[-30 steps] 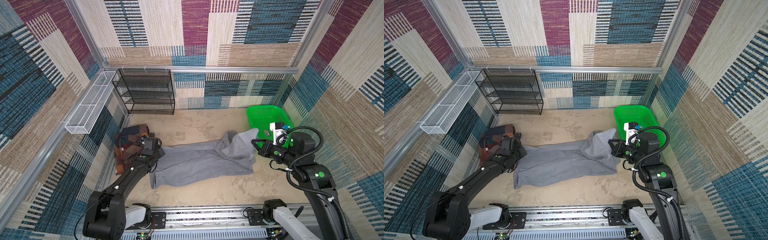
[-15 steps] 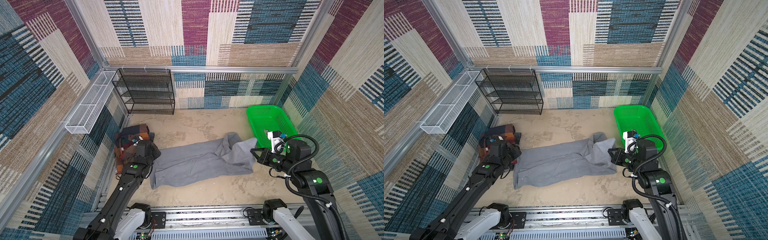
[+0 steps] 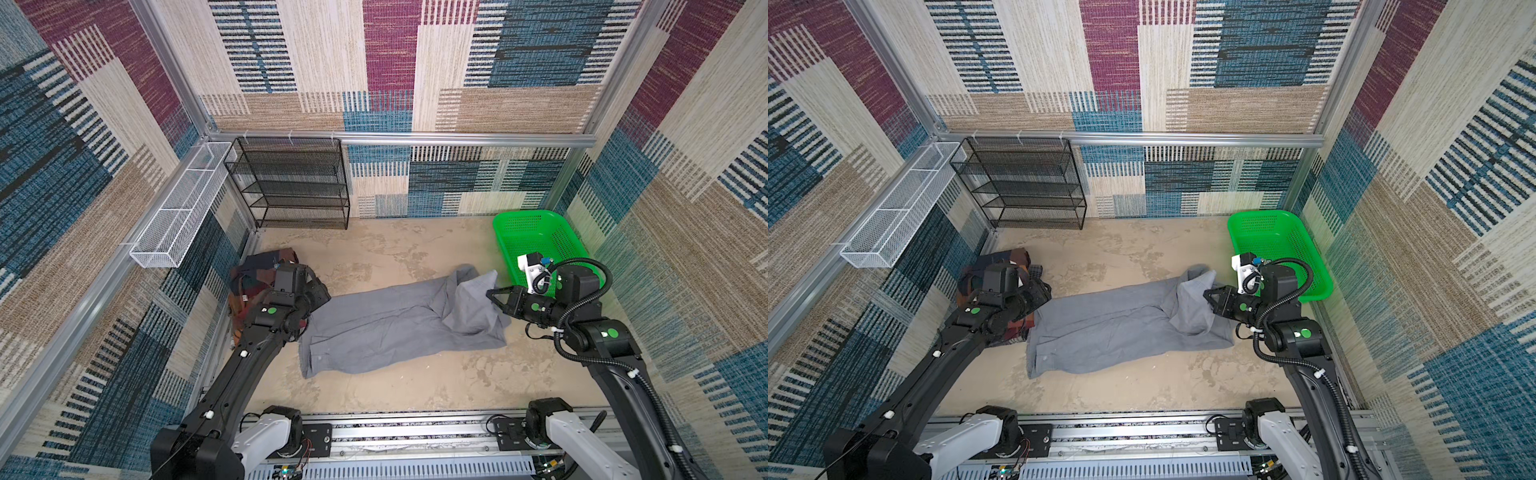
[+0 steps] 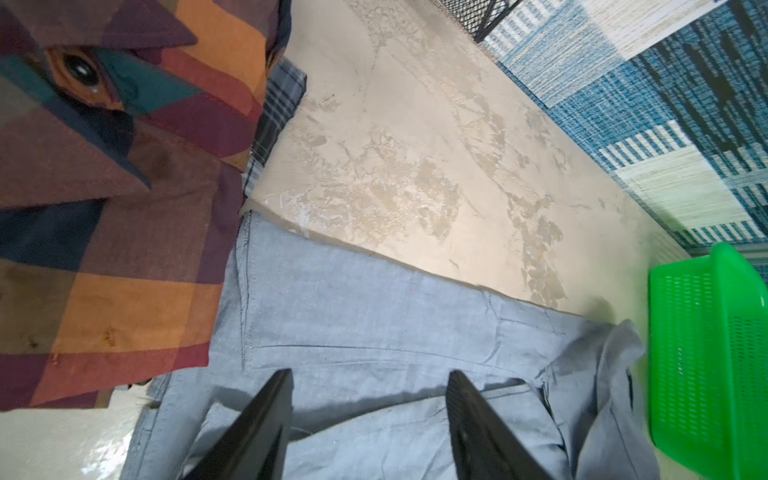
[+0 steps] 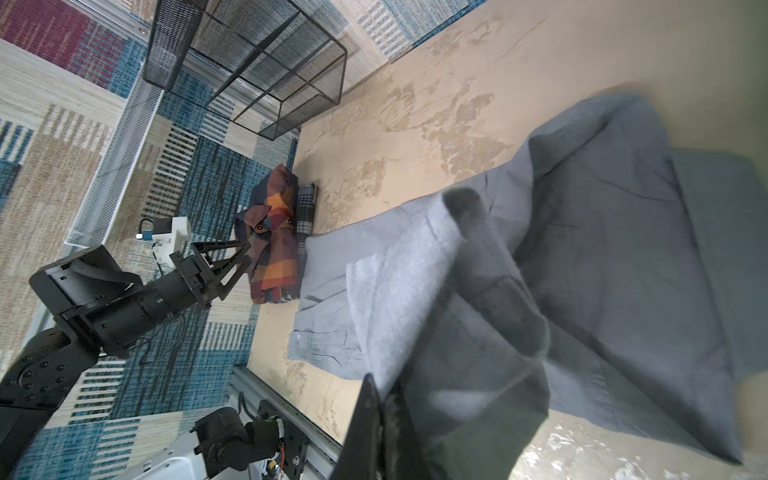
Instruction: Fold and stack the long sleeve shirts
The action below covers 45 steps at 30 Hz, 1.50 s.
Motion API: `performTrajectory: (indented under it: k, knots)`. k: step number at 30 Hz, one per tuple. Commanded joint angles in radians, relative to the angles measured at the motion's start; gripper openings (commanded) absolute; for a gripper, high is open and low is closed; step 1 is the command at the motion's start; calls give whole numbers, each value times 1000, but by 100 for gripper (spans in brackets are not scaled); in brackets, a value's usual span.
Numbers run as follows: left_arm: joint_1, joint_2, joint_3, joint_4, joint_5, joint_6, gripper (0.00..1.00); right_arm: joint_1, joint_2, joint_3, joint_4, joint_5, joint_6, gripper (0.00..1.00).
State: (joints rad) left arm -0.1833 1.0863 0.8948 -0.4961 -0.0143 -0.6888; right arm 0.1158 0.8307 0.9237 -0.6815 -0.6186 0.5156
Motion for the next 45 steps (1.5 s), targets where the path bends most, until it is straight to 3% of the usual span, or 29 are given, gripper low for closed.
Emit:
performTrajectory:
  k: [1,3,6,9,14,22,33,34,41,42,43,45]
  knots:
    - [2,-18,22,-39,71,46,63,51,54,-14,161,-86,64,0]
    - [1,-32,19,-22,108,48,63,108,84,26,126,11,56,0]
    - [1,-37,25,-11,166,59,63,113,30,79,56,195,58,0]
    - [1,-37,33,-12,200,65,63,112,-22,52,8,262,109,0]
    - [1,-36,42,-24,234,75,63,112,-141,27,-47,265,221,0]
    - [1,-30,78,-63,264,95,63,113,-218,159,-223,242,307,0]
    - [1,-11,56,-37,327,73,63,112,-366,34,-427,128,370,0]
    - [1,-7,56,-32,334,71,63,113,-379,17,-426,117,374,4]
    - [-1,56,86,-22,377,81,63,113,-303,205,-456,225,299,74]
    - [-1,64,90,-20,380,82,63,112,-287,228,-451,239,284,94]
    - [-2,74,93,-14,386,84,63,113,-271,242,-436,256,270,100]
    - [-5,93,101,-9,387,89,63,112,-248,224,-356,253,248,100]
